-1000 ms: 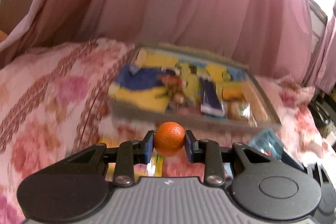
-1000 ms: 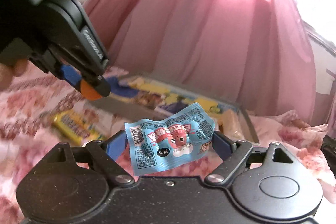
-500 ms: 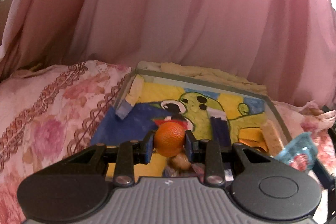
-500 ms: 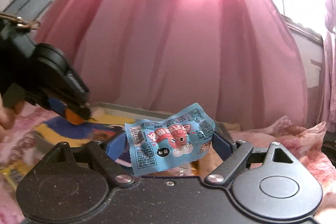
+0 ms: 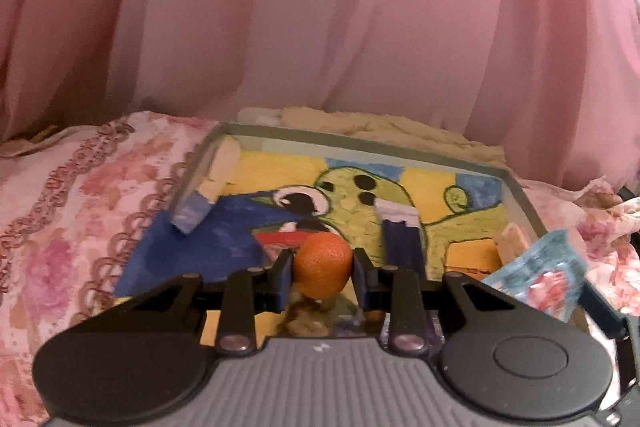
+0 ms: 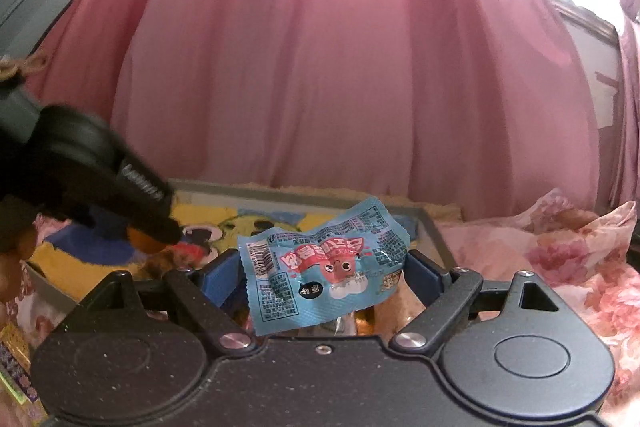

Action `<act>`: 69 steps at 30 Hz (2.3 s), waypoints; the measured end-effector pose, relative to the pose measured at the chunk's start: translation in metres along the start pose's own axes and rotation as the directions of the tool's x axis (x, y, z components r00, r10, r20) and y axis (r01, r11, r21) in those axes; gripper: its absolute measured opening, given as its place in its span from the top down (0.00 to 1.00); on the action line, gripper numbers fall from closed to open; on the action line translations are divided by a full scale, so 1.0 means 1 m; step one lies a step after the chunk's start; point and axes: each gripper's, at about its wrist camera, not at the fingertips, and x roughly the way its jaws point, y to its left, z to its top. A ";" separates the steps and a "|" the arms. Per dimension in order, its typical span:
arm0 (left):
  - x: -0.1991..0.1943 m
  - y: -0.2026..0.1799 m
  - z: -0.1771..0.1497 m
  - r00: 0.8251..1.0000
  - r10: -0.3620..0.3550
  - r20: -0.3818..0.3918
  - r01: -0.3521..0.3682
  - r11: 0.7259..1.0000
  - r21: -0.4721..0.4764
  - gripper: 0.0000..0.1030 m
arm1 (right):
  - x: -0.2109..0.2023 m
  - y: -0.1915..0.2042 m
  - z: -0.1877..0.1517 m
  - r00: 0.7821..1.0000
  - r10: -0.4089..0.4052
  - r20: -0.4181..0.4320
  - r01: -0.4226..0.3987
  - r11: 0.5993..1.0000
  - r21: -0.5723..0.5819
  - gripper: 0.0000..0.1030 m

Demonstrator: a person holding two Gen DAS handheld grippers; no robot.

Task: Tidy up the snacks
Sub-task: 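Carry the orange and blue candy pack over the grey tray with both grippers, then lower the orange and blue candy pack into the tray and open both grippers, then withdraw both grippers from the tray toward the yellow candy bar pack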

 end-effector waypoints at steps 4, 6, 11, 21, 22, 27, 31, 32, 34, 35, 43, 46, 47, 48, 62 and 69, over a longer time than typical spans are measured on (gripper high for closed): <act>0.006 -0.011 -0.003 1.000 -0.009 -0.010 0.009 1.000 0.026 0.67 | 0.005 0.002 -0.005 1.000 0.011 -0.025 -0.011 1.000 -0.009 0.14; 0.009 -0.013 -0.004 1.000 -0.008 -0.018 0.009 1.000 0.026 0.67 | 0.007 0.003 -0.006 0.999 0.014 -0.033 -0.014 1.000 -0.007 0.14; 0.017 -0.013 -0.006 0.999 -0.009 -0.050 0.009 1.000 0.001 0.67 | 0.013 0.002 -0.009 0.998 0.018 -0.057 -0.018 1.000 -0.004 0.11; 0.012 -0.008 -0.005 0.997 -0.044 -0.056 0.041 0.998 -0.054 0.57 | 0.011 0.002 -0.011 0.998 0.029 -0.055 -0.029 1.000 -0.008 0.01; 0.010 -0.007 -0.005 0.997 -0.044 -0.057 0.040 0.997 -0.064 0.55 | 0.011 0.003 -0.011 0.998 0.029 -0.059 -0.030 0.999 -0.013 0.01; -0.003 -0.006 -0.001 0.999 -0.040 -0.029 0.037 0.996 -0.079 0.34 | 0.007 0.003 -0.009 0.998 0.024 -0.057 -0.025 0.999 -0.023 0.01; -0.022 -0.005 0.001 0.999 -0.043 0.016 0.045 0.996 -0.082 0.16 | -0.008 0.001 -0.002 0.999 0.007 -0.039 -0.007 1.000 -0.008 0.01; -0.027 -0.005 0.001 0.999 -0.043 0.025 0.045 0.996 -0.079 0.15 | -0.013 0.000 0.000 0.999 0.001 -0.034 -0.001 1.000 0.000 0.01; -0.038 -0.005 0.002 0.998 -0.042 0.043 0.045 0.996 -0.079 0.07 | -0.024 -0.004 0.004 1.000 -0.012 -0.022 0.012 1.000 0.024 0.01; -0.045 -0.004 0.001 0.998 -0.041 0.054 0.045 0.996 -0.083 0.06 | -0.030 -0.007 0.007 1.000 -0.018 -0.014 0.019 0.999 0.039 0.01; -0.101 -0.001 -0.008 0.988 -0.038 0.151 0.048 0.997 -0.063 0.01 | -0.089 -0.019 0.023 0.997 -0.044 0.067 0.040 0.997 0.065 0.01; -0.123 0.002 -0.017 0.984 -0.034 0.174 0.045 0.997 -0.058 0.01 | -0.114 -0.020 0.027 0.995 -0.058 0.085 0.050 0.994 0.093 0.01; -0.129 0.003 -0.020 0.983 -0.033 0.182 0.044 0.997 -0.059 0.01 | -0.121 -0.021 0.027 0.994 -0.061 0.088 0.051 0.993 0.106 0.01; -0.137 0.005 -0.024 0.981 -0.031 0.190 0.044 0.997 -0.063 0.01 | -0.129 -0.021 0.027 0.994 -0.064 0.090 0.053 0.992 0.117 0.01; -0.216 0.046 -0.092 0.976 0.037 0.216 -0.025 0.998 -0.060 0.01 | -0.208 -0.005 0.004 0.996 -0.050 0.078 0.039 0.989 0.142 0.01; -0.240 0.061 -0.130 0.976 0.077 0.204 -0.073 0.997 -0.029 0.00 | -0.237 0.008 -0.016 1.000 0.001 0.018 -0.003 0.992 0.127 0.01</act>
